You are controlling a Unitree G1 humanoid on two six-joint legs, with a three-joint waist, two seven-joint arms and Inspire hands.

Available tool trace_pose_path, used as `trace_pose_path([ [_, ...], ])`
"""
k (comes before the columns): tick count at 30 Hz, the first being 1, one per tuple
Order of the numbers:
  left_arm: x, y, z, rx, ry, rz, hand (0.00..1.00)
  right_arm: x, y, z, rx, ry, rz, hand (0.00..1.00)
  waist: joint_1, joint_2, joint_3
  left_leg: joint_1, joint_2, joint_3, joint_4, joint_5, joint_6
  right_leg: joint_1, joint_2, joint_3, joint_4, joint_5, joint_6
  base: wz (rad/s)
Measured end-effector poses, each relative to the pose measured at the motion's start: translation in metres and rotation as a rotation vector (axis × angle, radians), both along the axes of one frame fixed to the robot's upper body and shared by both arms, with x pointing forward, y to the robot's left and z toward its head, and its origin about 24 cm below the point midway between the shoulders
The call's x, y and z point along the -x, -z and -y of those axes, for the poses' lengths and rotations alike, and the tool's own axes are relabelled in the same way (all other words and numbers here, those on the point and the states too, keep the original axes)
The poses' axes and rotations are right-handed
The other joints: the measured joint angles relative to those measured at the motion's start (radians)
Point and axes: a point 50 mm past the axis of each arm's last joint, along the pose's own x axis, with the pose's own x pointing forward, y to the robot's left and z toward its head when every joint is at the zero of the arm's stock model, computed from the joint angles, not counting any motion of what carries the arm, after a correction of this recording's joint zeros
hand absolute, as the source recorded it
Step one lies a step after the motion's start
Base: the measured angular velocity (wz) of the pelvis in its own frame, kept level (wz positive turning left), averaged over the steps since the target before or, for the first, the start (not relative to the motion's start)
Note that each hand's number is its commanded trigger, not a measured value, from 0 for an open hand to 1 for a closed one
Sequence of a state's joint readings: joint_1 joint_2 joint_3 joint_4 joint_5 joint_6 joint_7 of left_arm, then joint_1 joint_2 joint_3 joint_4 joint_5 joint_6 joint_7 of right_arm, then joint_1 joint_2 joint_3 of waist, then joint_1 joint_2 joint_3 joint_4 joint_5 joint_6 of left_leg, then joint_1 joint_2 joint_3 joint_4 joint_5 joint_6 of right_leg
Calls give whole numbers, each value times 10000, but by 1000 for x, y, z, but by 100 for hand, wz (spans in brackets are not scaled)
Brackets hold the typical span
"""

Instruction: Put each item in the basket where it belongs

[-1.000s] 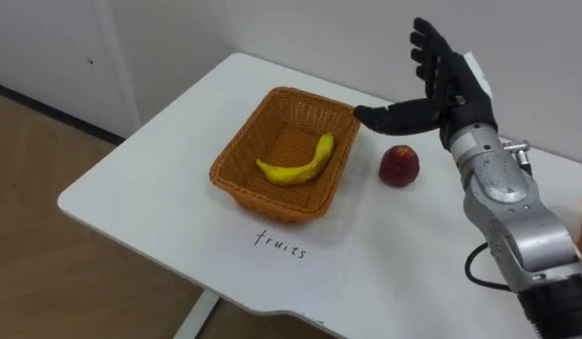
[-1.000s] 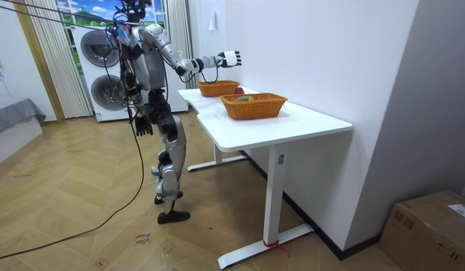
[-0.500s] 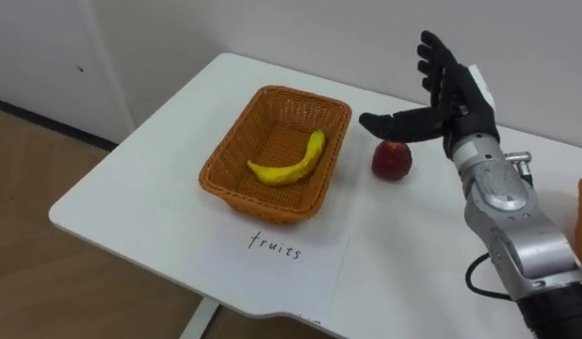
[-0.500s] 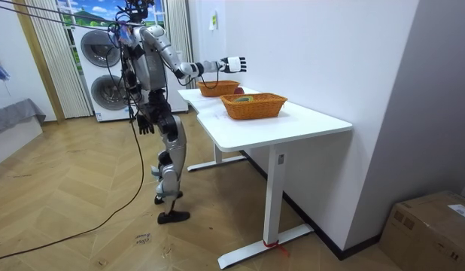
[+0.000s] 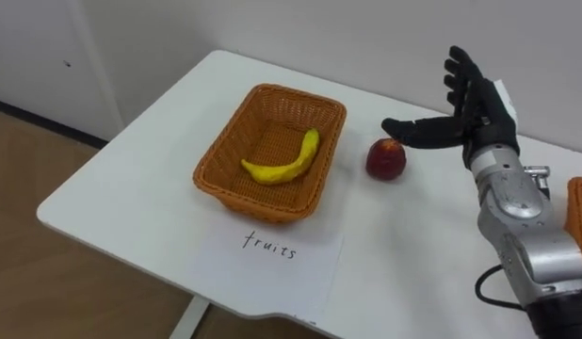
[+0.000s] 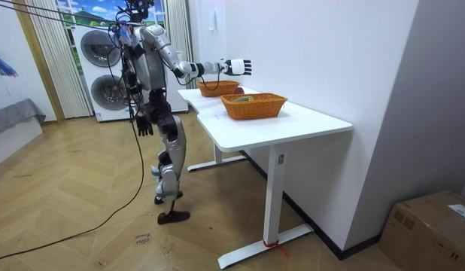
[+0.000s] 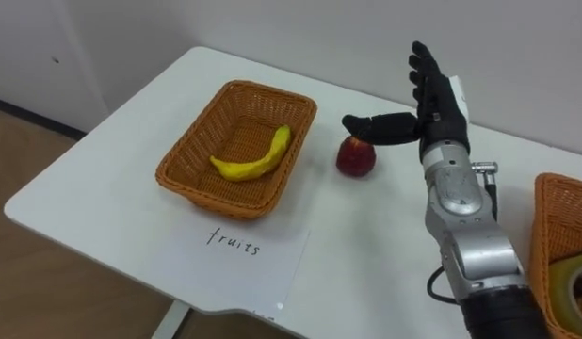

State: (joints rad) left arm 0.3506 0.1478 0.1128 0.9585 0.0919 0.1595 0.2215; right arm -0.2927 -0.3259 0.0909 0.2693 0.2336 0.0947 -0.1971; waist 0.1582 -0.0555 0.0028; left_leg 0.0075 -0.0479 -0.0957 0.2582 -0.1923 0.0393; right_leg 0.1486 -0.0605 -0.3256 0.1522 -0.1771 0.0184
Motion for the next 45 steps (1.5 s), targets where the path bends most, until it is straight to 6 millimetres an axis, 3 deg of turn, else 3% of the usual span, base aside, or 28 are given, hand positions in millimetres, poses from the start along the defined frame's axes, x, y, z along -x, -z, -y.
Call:
trace_pose_path([
  [4,-5,0,0,11,42,115,0,1,9,4,61,155,-376,0,-4,82,-29,-329,5,10,49,3,-1,-386,-20,-2,196,4,-8,0],
  [8,-7,0,0,-24,53,184,0,1,12,5,67,191,-519,0,-4,183,6,-489,12,51,3,15,10,-611,-38,-9,246,5,-8,-2],
  [17,-24,2,6,123,520,445,0,1,20,9,-10,237,-940,0,93,128,62,-508,25,53,-84,24,29,-710,-82,-25,331,0,0,0],
  [26,-25,3,8,184,722,438,0,-3,17,7,-288,188,-776,0,89,102,65,-665,21,65,-51,50,38,-862,-90,-32,343,0,0,0],
  [45,-25,4,12,534,1036,341,0,-4,28,10,-173,119,-1367,0,121,85,59,-645,23,98,-35,51,42,-845,-95,-5,351,0,0,0],
])
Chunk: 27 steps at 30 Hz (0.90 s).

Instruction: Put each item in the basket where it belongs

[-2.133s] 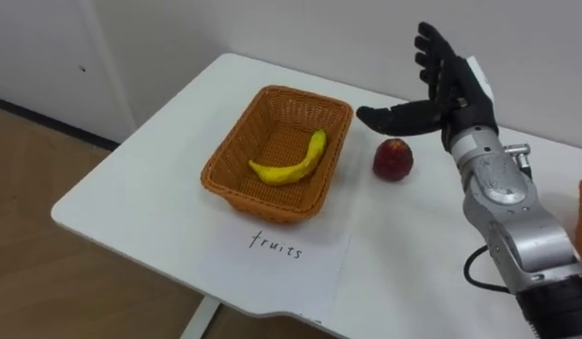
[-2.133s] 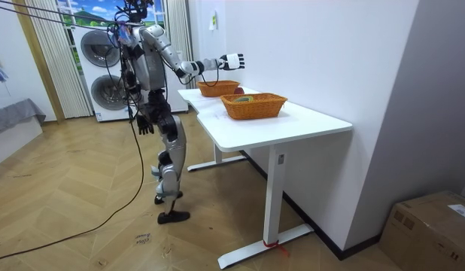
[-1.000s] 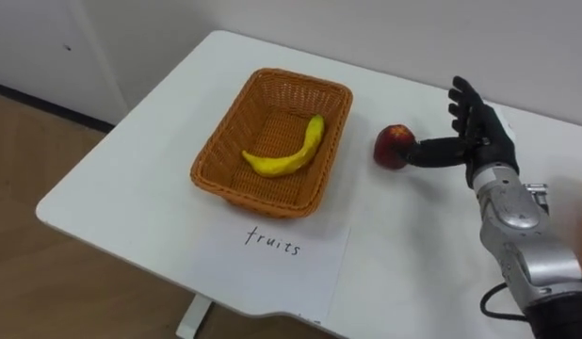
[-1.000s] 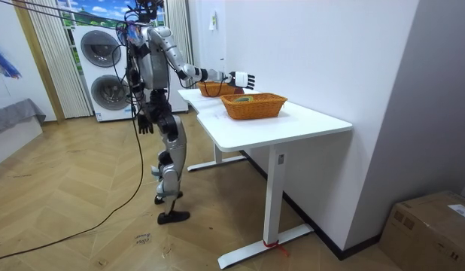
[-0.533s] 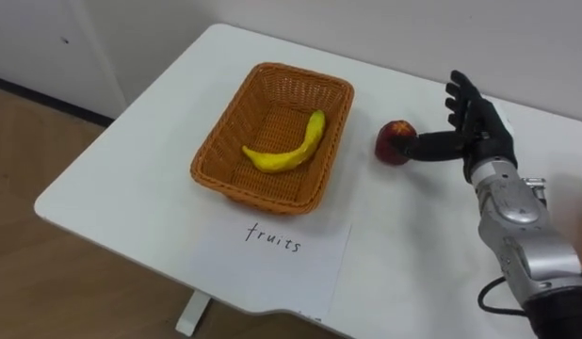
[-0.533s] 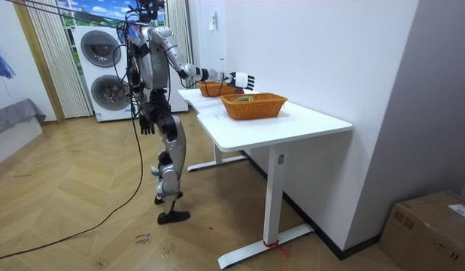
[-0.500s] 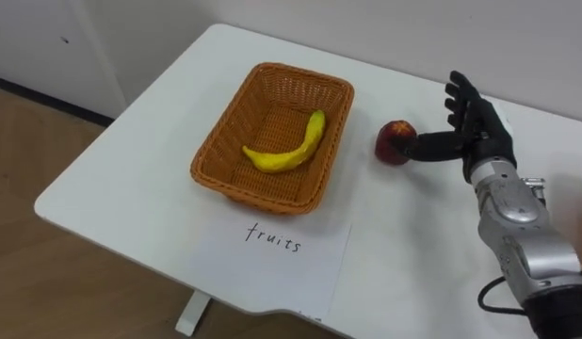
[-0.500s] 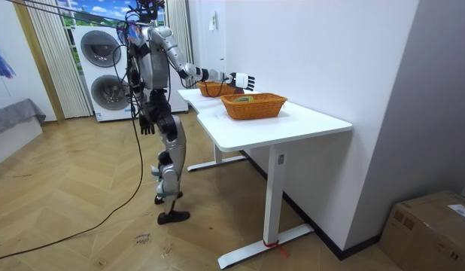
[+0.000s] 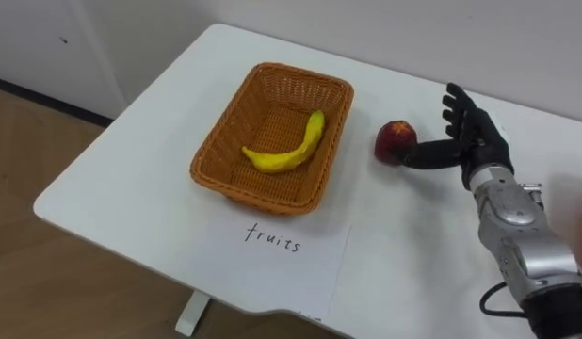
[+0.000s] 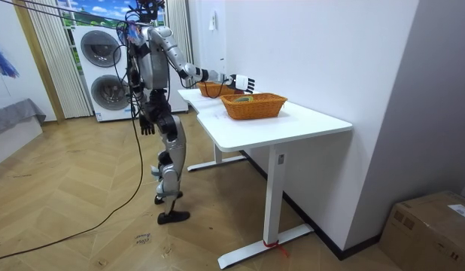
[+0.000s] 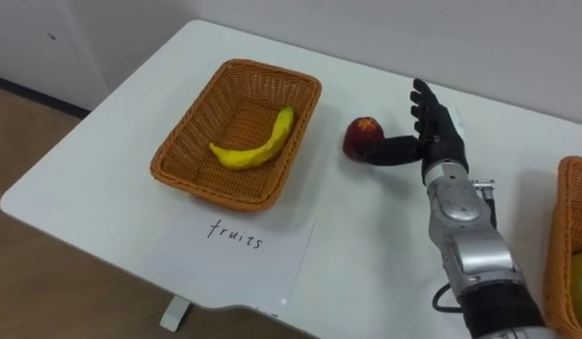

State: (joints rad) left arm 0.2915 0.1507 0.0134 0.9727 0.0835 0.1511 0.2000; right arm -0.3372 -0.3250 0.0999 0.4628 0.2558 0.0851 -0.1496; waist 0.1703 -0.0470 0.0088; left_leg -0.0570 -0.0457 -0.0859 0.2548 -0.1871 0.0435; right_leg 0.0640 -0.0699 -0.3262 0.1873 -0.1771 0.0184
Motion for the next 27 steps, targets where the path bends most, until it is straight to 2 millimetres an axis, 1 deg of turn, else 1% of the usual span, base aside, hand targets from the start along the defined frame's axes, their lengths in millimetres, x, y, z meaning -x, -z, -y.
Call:
trace_pose_path([
  [3,0,0,1,156,-38,-8,0,0,3,-4,89,-194,-114,0,34,-8,8,54,15,32,-11,0,0,37,1,9,7,0,0,0],
  [8,-1,0,1,187,43,22,0,3,14,-16,336,-707,-615,0,59,-36,47,86,5,12,18,-1,0,100,-2,-1,14,0,0,0],
  [17,-1,0,2,195,88,34,0,3,16,-19,422,-866,-693,0,290,-4,80,160,6,-8,25,-3,1,199,0,-54,-2,0,0,1],
  [20,0,0,2,189,79,11,0,3,16,-19,423,-872,-695,0,315,16,91,159,3,-11,33,-3,1,208,-2,-64,-1,0,0,0],
  [27,3,0,2,183,64,-43,0,3,16,-19,424,-874,-686,0,326,25,85,154,1,-15,43,-2,1,218,-2,-81,-1,0,0,0],
])
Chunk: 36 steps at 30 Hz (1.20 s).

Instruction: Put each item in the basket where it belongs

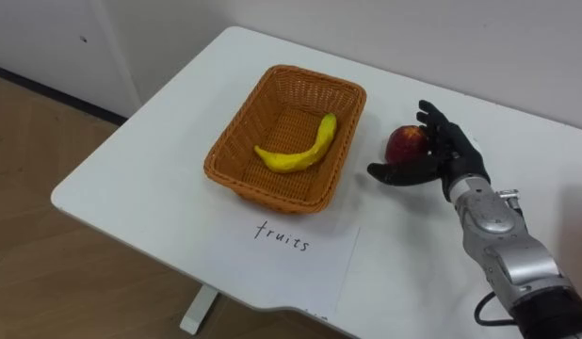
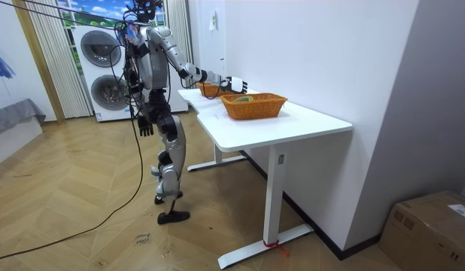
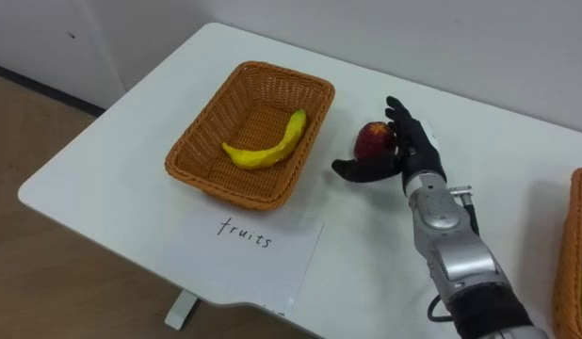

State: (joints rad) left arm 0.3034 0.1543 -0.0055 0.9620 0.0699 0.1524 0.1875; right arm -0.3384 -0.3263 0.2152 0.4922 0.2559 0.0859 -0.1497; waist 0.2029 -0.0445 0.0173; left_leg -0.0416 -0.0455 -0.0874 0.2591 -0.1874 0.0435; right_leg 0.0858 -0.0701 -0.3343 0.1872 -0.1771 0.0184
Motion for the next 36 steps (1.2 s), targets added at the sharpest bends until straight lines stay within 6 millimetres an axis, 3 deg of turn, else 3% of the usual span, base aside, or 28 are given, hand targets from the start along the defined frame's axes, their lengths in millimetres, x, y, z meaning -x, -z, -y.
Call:
trace_pose_path([
  [18,18,0,1,224,-129,-532,0,1,4,4,399,32,-162,0,-45,19,-41,20,-14,-78,89,6,-1,144,-25,-276,-20,0,0,3],
  [29,21,0,0,250,-166,-689,0,7,19,16,574,196,-996,0,-96,61,-100,4,-26,-142,163,9,-4,167,-23,-266,-12,0,0,0],
  [36,19,-1,-5,92,-113,-617,0,4,22,29,798,412,-1353,0,-116,-42,-143,-3,-37,-249,153,31,-28,175,-16,-267,0,-4,-4,3],
])
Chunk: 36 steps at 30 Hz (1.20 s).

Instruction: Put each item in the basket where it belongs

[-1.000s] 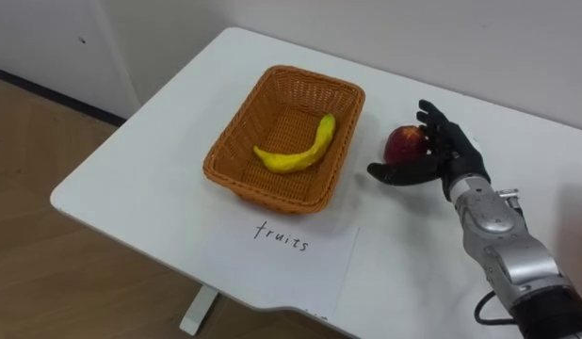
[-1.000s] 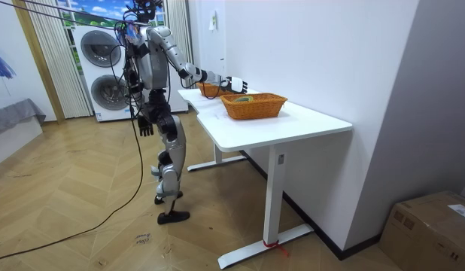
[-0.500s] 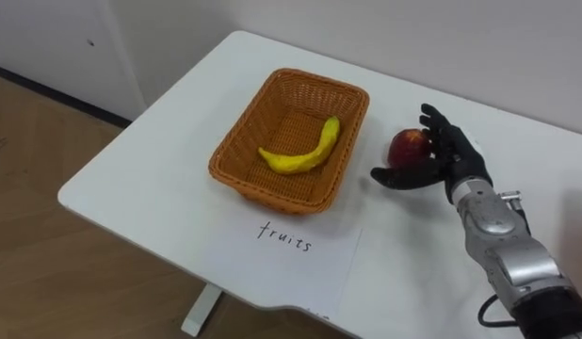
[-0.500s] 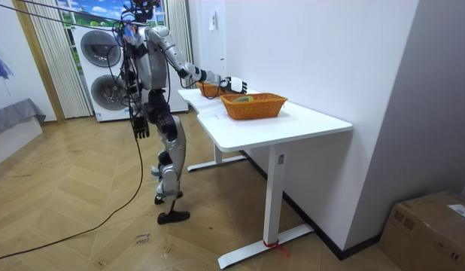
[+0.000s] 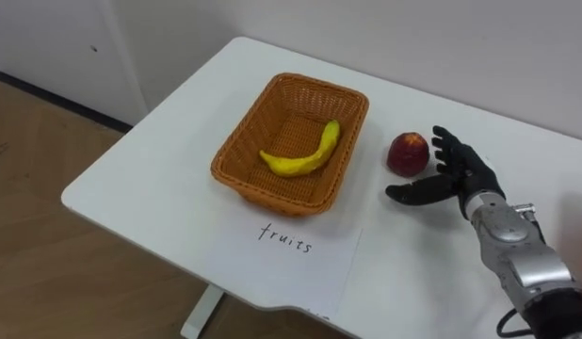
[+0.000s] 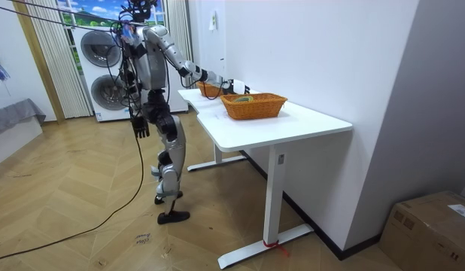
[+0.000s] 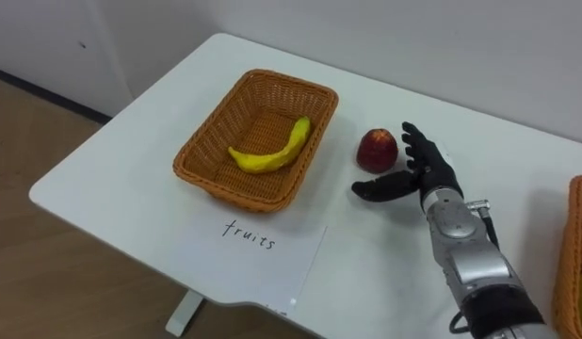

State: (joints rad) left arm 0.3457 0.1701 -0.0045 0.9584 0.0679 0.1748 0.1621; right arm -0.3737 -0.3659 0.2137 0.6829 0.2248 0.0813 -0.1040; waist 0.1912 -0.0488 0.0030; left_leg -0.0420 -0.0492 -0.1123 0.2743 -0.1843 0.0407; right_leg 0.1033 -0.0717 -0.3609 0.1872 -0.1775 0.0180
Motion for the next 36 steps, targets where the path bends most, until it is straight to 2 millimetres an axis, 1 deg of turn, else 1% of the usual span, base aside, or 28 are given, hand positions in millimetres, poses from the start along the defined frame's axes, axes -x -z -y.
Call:
trace_pose_path([
  [3,-1,0,-2,-52,-20,37,0,-1,0,1,11,23,-30,0,6,-56,3,-28,-5,15,4,6,-4,-30,-3,11,-16,-10,-9,0],
  [7,-2,-1,-4,-58,-155,170,0,-3,-2,2,6,-84,23,0,-10,-74,9,-163,0,37,43,16,0,-170,-3,21,7,-14,-14,0],
  [9,-4,-1,-5,-70,-219,280,0,-4,-3,3,46,-82,107,0,-16,-71,35,-231,5,30,102,14,2,-208,1,20,15,-14,-15,0],
  [12,-9,-2,-7,-119,-160,406,0,-6,-4,5,129,-40,187,0,-4,-44,52,-307,6,29,144,11,2,-257,3,20,29,-14,-15,0],
  [14,-15,-2,-8,-136,-92,623,0,-9,-8,8,248,4,269,0,39,-45,62,-420,11,35,188,15,-1,-379,6,27,73,-11,-20,0],
  [16,-16,-2,-8,-128,-5,645,0,-10,-10,8,369,-28,314,0,18,-10,93,-428,2,40,186,16,0,-416,-13,27,137,-25,-33,0],
  [18,-17,-2,-9,-146,58,672,0,-11,-13,9,590,-85,428,0,12,-32,91,-509,0,46,186,28,0,-528,-23,38,184,-47,-40,0],
  [19,-18,-3,-9,-155,134,714,0,-12,-14,9,689,-76,498,0,11,-48,127,-526,3,41,181,37,-2,-541,-21,36,182,-47,-41,0],
  [20,-19,-3,-9,-151,164,747,0,-13,-15,10,751,-25,526,0,11,-58,136,-526,4,39,174,36,-2,-542,-20,36,178,-50,-45,0],
  [29,-23,-1,-2,103,734,781,0,-15,-16,12,923,82,592,0,48,-75,155,-535,6,72,152,35,-3,-547,-15,31,164,-56,-49,0],
  [36,-20,0,-1,313,746,624,0,-15,-16,12,907,47,587,0,98,-45,173,-549,12,27,176,36,-5,-562,-11,18,178,-56,-50,0],
])
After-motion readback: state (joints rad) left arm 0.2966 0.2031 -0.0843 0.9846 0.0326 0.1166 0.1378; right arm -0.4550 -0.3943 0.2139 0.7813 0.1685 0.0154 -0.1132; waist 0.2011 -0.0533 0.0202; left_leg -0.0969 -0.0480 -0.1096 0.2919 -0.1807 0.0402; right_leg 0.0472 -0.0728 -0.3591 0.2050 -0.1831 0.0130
